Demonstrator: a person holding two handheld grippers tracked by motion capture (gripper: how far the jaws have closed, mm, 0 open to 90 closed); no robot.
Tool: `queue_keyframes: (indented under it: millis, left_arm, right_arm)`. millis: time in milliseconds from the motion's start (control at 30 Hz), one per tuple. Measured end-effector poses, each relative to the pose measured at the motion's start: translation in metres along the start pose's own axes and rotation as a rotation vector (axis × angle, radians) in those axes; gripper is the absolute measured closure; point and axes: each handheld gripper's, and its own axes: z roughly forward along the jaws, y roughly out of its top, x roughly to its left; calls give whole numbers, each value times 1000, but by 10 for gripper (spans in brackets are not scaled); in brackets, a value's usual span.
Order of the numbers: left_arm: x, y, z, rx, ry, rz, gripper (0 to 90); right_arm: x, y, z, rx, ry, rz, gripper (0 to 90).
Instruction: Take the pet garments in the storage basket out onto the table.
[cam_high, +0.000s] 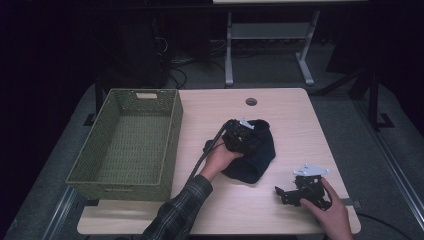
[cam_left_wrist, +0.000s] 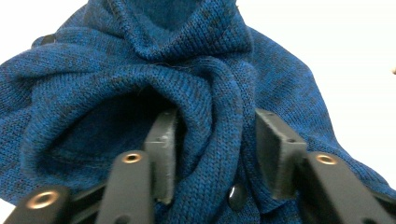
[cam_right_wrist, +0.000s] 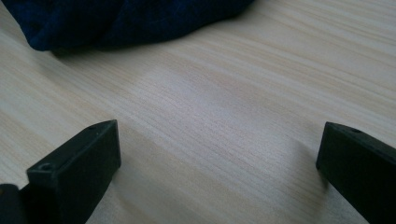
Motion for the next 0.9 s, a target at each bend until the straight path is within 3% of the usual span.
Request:
queue_keyframes:
  millis: [100,200,333,400,533,900]
  left_arm:
    - [-2,1,-3,-33,3,-17,422]
    - [-2,3,-9,-40,12,2,285]
    - [-3,5,-18,-47,26,21,191]
    - [-3,6,-24,-43,26,39,172]
    - [-5,5,-33,-81,10,16,142]
    - [-11,2,-57,-131,-18,21,136]
  right_arm:
    - [0,0,0,0,0,1,0]
    - [0,0,0,-2,-1,-2,0]
    - [0,0,0,-2,-1,1,0]
    - [0,0,0,-4,0,2,0]
    - [0,0,0,-5,0,1,0]
    - [0,0,0,0,0,2,0]
